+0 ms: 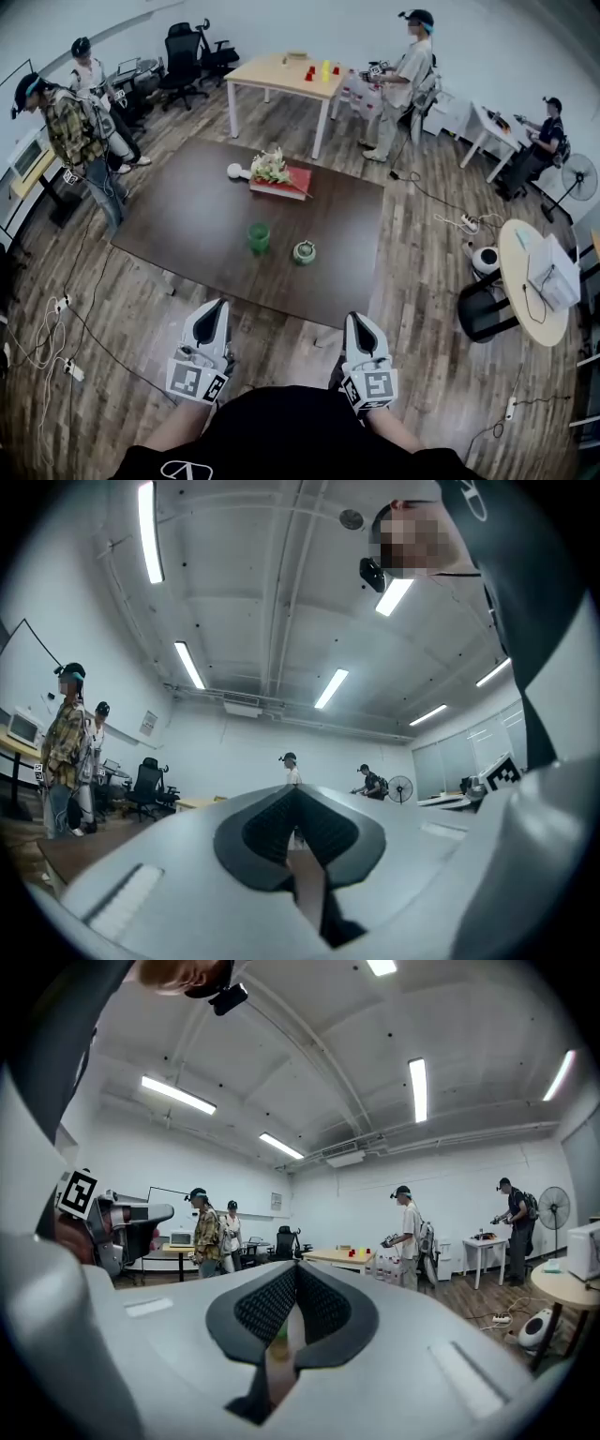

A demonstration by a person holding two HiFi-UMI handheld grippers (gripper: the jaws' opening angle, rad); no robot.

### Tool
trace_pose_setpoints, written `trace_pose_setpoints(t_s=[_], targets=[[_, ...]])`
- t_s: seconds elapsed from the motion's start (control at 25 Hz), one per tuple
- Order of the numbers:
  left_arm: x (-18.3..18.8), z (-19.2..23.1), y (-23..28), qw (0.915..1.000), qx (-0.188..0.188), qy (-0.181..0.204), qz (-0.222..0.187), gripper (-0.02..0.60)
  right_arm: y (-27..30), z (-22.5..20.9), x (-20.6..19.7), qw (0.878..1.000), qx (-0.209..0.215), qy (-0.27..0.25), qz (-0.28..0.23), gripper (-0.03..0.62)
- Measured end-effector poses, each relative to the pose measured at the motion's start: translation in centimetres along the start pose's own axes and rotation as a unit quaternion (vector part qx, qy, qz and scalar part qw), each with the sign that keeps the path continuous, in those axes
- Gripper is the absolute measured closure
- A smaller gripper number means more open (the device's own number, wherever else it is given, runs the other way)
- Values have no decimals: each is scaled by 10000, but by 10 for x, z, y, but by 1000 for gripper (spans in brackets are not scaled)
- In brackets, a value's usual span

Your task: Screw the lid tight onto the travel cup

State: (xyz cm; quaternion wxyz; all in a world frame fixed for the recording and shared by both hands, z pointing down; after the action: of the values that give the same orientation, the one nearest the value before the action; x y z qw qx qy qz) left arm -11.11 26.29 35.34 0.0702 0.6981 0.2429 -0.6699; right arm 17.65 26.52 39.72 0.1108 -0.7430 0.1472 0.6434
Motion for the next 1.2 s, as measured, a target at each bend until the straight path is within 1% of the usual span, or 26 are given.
trace_pose_setpoints(t_s=[0.32,0.6,0.76,0.88,1.0,1.12,1.2], targets=[[2,-10,7,9997,179,107,112,581,-2,-19,-1,10000,-28,40,-28,586],[-13,-28,11,9986,391,232,255,581,8,-39,-15,9996,237,133,-63,586],[-15,-27,16,9980,404,303,381,581,15,-47,-20,9996,200,221,-8,586],[-20,-18,32,9983,404,227,343,581,29,-56,-21,9996,115,234,49,586],[-27,-4,58,9990,295,180,266,581,52,-60,-19,9997,61,225,81,586],[-45,20,88,9996,156,74,223,581,83,-58,-18,10000,8,26,65,586],[-57,42,111,9998,81,-41,200,581,108,-59,-14,9999,-119,14,36,586]])
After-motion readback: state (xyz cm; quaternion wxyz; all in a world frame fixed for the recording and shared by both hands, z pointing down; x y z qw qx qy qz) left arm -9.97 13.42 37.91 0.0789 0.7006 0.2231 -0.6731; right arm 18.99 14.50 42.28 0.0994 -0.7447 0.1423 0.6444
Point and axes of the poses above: the fingertips, and each gripper's own axes: y forward along the fingers, z to its left, x out of its top, the point moved 4 cm from there along -y, backward along the fingers, and after that the axes turned 9 degrees about y, right-handed, at the moved point
